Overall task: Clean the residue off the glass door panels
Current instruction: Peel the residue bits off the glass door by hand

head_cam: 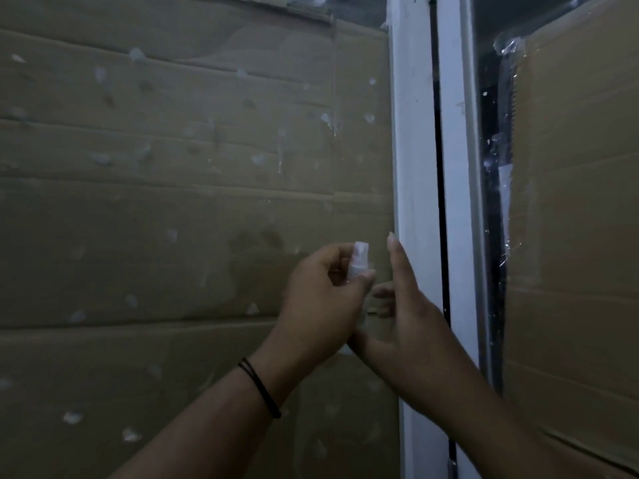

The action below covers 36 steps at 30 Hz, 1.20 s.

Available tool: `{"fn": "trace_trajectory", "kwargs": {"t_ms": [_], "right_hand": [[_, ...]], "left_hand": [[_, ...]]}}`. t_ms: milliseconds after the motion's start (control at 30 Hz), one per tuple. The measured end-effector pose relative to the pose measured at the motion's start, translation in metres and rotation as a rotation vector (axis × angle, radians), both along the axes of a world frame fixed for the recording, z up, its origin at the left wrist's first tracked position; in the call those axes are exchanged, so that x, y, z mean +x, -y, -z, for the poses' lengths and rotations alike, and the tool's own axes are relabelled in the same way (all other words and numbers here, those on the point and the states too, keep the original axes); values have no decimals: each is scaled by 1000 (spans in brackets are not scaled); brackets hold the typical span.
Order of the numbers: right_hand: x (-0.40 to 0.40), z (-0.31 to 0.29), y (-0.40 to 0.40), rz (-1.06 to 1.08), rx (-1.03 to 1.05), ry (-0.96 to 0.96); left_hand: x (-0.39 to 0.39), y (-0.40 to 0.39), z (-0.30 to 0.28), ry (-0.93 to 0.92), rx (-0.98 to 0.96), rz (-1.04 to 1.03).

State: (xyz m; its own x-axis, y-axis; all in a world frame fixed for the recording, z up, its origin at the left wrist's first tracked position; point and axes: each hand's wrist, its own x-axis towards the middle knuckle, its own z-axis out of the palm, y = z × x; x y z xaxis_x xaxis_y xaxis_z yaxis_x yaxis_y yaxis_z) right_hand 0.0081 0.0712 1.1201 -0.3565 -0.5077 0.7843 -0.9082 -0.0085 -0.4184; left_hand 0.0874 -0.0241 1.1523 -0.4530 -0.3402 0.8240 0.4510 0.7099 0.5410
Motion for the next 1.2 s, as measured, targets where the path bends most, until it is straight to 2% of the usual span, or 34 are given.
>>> {"fn": "trace_trajectory", "kwargs": {"t_ms": [133,267,400,567,700,967,1200], "right_hand": [[13,23,18,-8,-53,-47],[21,36,31,-53,-84,-71],[19,38,37,-6,-153,20],[6,33,31,173,-194,113],[-6,32,28,228,-256,146],[-12,44,17,315,-339,160],[-12,46,1,347,-356,84]], "left_hand": [[13,-4,19,-47,26,64],[25,4,31,-5,-14,14],[37,25,42,47,31,-84],[56,53,43,-16,-224,-384],[63,67,37,4,-421,-578],[70,70,36,48,-467,-687],[72,67,35,66,-473,-711]]}}
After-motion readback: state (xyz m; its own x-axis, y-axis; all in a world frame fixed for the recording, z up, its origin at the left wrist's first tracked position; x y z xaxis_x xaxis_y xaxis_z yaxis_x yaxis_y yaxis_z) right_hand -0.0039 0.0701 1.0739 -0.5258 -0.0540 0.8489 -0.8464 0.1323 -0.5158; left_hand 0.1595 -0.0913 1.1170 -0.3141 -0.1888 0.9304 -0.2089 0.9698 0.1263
